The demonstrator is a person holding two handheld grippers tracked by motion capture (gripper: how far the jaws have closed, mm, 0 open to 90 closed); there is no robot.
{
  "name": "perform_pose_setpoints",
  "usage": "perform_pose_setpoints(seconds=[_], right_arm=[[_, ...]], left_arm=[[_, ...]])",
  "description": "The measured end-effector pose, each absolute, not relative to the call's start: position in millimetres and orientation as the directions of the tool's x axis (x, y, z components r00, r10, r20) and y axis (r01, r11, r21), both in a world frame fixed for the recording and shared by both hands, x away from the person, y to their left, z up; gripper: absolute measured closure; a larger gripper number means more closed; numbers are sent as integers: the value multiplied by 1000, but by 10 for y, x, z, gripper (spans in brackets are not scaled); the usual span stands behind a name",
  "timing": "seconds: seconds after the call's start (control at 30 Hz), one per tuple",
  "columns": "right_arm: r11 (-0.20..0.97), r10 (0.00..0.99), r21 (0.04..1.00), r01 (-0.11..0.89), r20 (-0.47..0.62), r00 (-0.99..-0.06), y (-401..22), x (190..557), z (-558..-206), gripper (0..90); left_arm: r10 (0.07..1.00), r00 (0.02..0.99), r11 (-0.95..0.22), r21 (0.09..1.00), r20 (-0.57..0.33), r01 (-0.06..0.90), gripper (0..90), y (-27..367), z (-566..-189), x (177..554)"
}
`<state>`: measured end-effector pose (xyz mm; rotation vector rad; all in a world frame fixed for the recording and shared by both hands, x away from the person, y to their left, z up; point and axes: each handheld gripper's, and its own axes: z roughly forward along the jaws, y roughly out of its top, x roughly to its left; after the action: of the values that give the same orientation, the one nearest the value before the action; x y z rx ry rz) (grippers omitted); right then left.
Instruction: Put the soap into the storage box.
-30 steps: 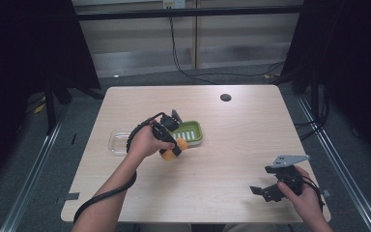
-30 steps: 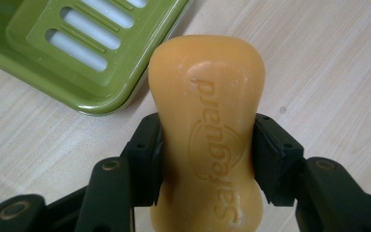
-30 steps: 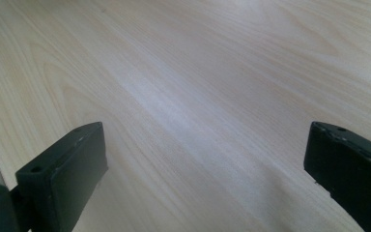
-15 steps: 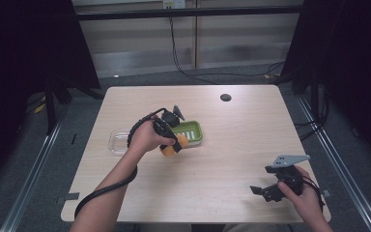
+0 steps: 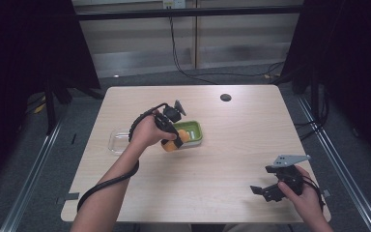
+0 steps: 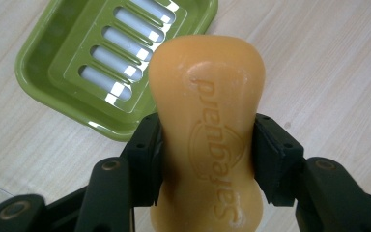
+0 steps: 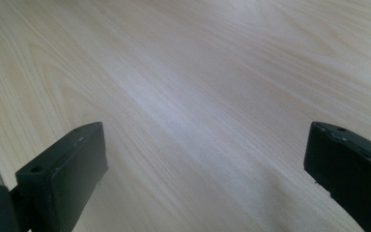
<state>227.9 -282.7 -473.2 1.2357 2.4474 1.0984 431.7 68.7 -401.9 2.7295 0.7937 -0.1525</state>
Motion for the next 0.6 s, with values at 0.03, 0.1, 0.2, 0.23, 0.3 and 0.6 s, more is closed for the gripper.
perform_pose_setpoints(seconds=[0.03,0.1,0.2,0.23,0.3,0.6], right_arm=[[379,757,689,618,154,-636,-2827,2279,-4732,13],[378,757,687,620,156,-634,-2826,2278,-4732,14],[379,758,689,618,152,-635,-2830,2282,-4736,13],[379,758,689,618,152,-635,-2830,2282,-4736,13],[381,756,688,618,153,-636,-2828,2281,-4735,14],[377,758,687,621,156,-633,-2824,2282,-4738,13]], left_arm=[[516,838,-799,252,-180,546,499,685,-4017,4315],[512,840,-802,250,-179,543,500,685,-4016,4321],[509,843,-803,255,-174,538,500,693,-4010,4354],[509,843,-803,255,-174,538,499,693,-4010,4354],[500,850,-810,257,-167,527,499,701,-3999,4375],[487,860,-821,258,-152,510,499,697,-3964,4433]])
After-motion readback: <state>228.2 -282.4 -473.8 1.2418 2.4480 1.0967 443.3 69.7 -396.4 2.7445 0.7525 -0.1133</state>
